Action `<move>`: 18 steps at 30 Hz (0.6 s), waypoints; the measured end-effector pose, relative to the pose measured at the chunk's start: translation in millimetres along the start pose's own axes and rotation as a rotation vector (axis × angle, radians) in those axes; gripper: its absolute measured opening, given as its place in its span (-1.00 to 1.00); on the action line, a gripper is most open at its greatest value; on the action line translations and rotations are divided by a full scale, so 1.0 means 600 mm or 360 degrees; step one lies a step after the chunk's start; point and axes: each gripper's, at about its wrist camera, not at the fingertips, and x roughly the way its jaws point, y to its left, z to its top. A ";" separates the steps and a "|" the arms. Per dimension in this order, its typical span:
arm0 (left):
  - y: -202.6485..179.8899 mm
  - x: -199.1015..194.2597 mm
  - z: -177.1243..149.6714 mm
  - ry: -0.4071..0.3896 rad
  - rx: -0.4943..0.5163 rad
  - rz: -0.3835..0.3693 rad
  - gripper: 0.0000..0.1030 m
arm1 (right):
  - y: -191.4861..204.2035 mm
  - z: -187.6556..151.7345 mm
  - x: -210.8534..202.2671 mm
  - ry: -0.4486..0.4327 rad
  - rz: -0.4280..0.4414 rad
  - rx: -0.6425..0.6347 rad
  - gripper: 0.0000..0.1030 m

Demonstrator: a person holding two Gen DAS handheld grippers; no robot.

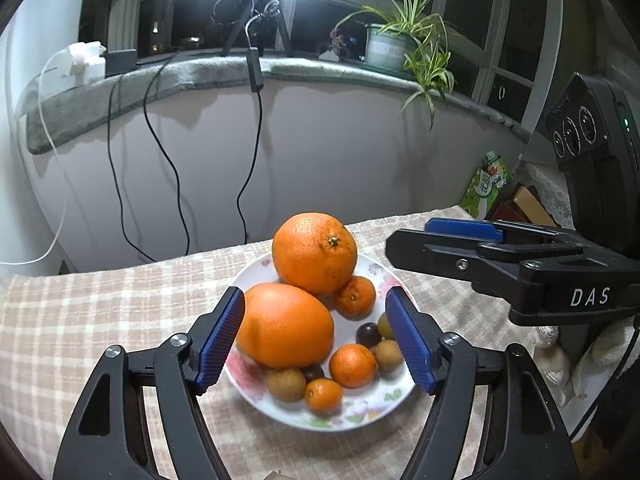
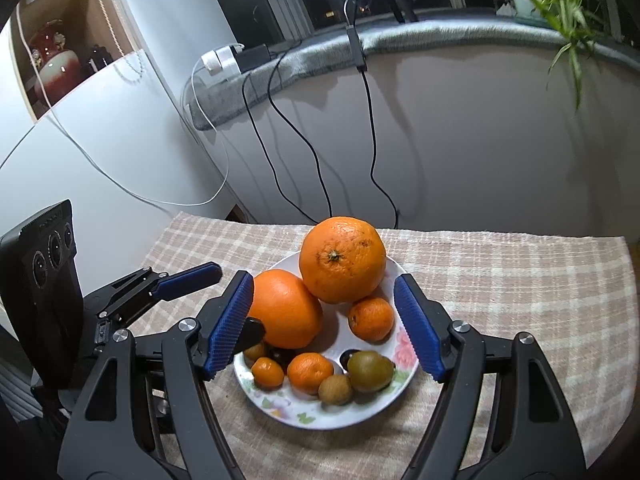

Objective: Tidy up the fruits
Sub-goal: 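Withdraw both open tools from the plate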

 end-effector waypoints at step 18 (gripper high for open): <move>-0.011 -0.097 -0.044 -0.0111 -0.0029 0.0105 0.58 | 0.039 -0.082 -0.118 -0.0230 -0.0217 -0.0121 0.89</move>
